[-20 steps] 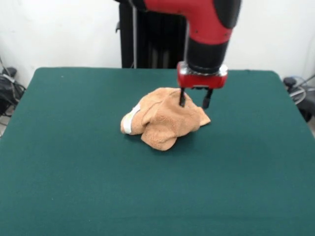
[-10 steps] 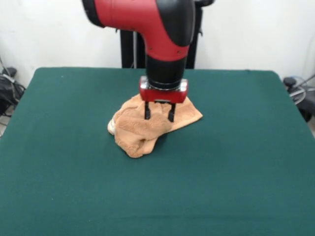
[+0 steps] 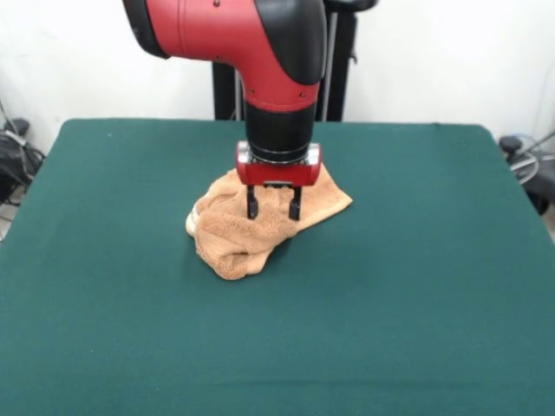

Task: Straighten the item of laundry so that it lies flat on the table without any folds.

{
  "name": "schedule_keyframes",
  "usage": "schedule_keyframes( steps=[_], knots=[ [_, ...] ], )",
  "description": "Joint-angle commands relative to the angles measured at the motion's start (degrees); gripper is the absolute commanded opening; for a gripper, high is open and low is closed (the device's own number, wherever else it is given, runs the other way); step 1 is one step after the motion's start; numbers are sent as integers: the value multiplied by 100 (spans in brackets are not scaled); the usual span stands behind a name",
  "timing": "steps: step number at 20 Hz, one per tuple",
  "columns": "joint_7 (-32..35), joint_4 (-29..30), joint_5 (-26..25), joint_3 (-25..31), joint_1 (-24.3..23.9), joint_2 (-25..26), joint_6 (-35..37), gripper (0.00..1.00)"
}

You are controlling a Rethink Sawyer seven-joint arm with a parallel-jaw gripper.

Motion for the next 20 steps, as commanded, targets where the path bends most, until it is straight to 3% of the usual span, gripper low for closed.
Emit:
schedule_keyframes(
  steps=[1, 7, 8, 11, 20],
  knots=[
    [70, -455, -517, 532, -110, 684, -667, 100],
    [199, -525, -688, 686, -176, 840, -992, 100],
    [209, -520, -725, 726, -202, 849, -1058, 0],
    [479, -440, -731, 554, -31, 720, -1153, 0],
    [466, -304, -690, 668, -121, 652, -1107, 0]
  ],
)
